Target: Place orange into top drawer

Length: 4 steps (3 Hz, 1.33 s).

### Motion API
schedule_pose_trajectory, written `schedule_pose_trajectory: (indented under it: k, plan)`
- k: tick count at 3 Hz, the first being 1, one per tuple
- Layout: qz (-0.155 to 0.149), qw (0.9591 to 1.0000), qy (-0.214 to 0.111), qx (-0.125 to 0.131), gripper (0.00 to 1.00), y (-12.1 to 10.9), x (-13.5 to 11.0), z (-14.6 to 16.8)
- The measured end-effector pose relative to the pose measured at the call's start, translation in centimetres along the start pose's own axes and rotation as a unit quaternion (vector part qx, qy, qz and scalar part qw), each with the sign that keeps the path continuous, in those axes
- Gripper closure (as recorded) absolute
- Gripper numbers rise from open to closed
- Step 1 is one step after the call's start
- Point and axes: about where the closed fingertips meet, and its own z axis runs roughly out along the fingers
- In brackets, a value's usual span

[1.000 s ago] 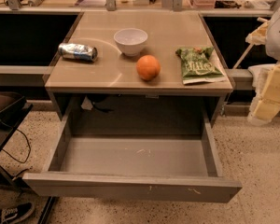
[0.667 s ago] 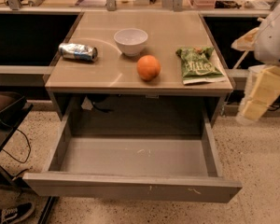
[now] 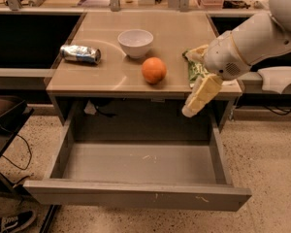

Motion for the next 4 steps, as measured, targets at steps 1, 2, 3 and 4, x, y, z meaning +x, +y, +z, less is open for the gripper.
schedule_pose_trajectory:
  k: [1, 2, 3, 4]
  plan:
    - [0.025, 0.9986, -0.019, 0.043, 0.0, -2.3, -1.6, 3.3]
    - [0.037, 0.9957, -0.034, 0.078, 0.0, -4.1, -2.2, 3.3]
    - [0.045, 0.9935, -0.047, 0.093, 0.0, -5.4, -1.9, 4.5]
    - [0.059, 0.9849, -0.08, 0.142, 0.0, -9.8, -2.6, 5.7]
